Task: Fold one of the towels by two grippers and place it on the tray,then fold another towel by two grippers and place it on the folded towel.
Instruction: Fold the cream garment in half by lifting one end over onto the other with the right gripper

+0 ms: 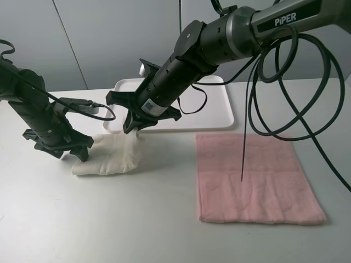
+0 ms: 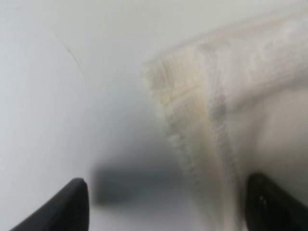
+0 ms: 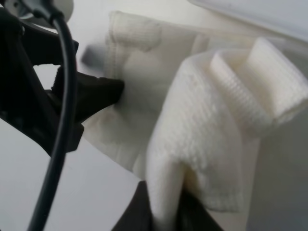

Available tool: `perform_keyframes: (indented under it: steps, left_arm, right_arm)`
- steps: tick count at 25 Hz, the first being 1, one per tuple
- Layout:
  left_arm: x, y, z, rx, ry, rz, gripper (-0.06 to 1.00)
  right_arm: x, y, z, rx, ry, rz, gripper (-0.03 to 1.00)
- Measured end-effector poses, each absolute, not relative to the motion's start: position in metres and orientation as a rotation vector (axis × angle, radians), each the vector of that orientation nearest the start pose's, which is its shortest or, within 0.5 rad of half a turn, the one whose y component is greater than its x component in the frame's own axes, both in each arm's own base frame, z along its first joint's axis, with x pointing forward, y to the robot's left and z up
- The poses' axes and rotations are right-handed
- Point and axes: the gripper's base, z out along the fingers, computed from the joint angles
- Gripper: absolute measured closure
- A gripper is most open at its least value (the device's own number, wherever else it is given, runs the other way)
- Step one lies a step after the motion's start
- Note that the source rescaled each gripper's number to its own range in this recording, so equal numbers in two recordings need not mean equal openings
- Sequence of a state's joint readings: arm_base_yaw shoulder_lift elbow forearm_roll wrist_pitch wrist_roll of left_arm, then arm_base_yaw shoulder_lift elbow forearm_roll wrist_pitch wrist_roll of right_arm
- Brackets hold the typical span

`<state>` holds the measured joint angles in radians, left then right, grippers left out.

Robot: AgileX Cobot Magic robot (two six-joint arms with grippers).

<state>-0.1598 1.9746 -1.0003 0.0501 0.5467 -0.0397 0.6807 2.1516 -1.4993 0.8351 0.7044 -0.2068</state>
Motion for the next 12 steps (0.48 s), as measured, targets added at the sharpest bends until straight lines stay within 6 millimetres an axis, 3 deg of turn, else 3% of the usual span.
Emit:
perform_keyframes:
  steps: [5,12]
  left_arm:
    - [0.330,-0.051,0.097,0.242,2.993,0.021,0.08]
    - [0.330,-0.051,0.097,0.238,2.993,0.018,0.08]
  right_arm:
    - [0.310,0.335,0.130,-0.409,2.842,1.076,0.93]
    - [0.311,0.347,0.119,-0.302,2.781,1.283,0.93]
